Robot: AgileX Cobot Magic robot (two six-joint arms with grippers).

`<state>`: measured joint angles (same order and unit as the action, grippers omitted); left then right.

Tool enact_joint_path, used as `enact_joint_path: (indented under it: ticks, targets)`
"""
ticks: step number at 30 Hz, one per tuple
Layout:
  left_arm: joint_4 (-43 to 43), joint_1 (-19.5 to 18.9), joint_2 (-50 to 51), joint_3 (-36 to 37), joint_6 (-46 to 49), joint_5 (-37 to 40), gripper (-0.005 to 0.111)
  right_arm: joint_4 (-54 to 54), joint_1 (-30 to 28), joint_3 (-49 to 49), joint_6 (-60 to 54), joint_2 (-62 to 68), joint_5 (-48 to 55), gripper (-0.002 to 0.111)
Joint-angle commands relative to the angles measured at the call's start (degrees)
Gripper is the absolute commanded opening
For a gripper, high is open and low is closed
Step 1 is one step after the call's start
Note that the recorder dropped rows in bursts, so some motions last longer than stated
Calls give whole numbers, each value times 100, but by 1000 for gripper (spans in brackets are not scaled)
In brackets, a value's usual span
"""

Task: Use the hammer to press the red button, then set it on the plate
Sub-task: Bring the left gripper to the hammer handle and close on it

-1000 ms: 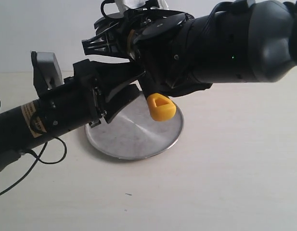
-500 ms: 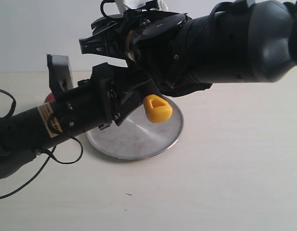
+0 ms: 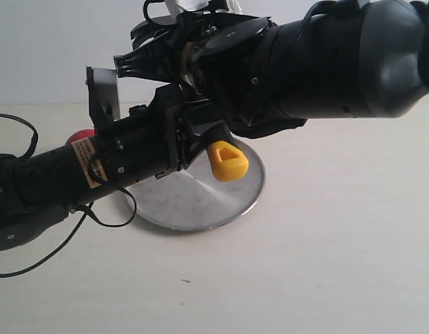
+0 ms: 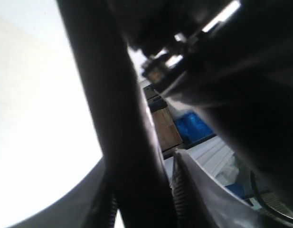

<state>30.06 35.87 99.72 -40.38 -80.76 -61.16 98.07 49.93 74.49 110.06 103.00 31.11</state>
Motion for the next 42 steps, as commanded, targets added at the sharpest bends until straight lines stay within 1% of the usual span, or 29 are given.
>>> enact_joint_path:
  ticks: [1, 3, 11, 15, 17, 18, 25, 28, 34, 38, 42]
  targets:
    - [-51, 9, -5, -24, 136, 26, 11, 188, 5, 78, -51, -109, 147, 0]
    - [-51, 9, -5, -24, 180, 26, 1, 188, 5, 78, -51, -109, 147, 0]
    - [-53, 9, -5, -24, 452, 26, 0, 188, 5, 78, -51, -109, 185, 0]
    - [-9, 9, -5, -24, 790, 26, 0, 188, 5, 78, -129, -109, 220, 1]
    - [21, 9, -5, -24, 826, 26, 0, 188, 5, 78, -329, -109, 220, 5]
    - [21, 9, -5, -24, 840, 26, 0, 188, 5, 78, -420, -109, 205, 9]
    - [-53, 9, -5, -24, 984, 26, 0, 141, 5, 78, -690, -109, 235, 45]
    - [-63, 9, -5, -24, 993, 40, 0, 70, 5, 78, -703, -109, 270, 54]
    - [-133, 9, -5, -24, 1105, 150, 0, -72, 5, 78, -815, -109, 406, 63]
    - [-198, 9, -5, -24, 1294, 184, 0, -266, 5, 78, -1126, -136, 525, 65]
    - [-258, 9, -5, -24, 1512, 184, 0, -667, 5, 78, -1693, -338, 698, 66]
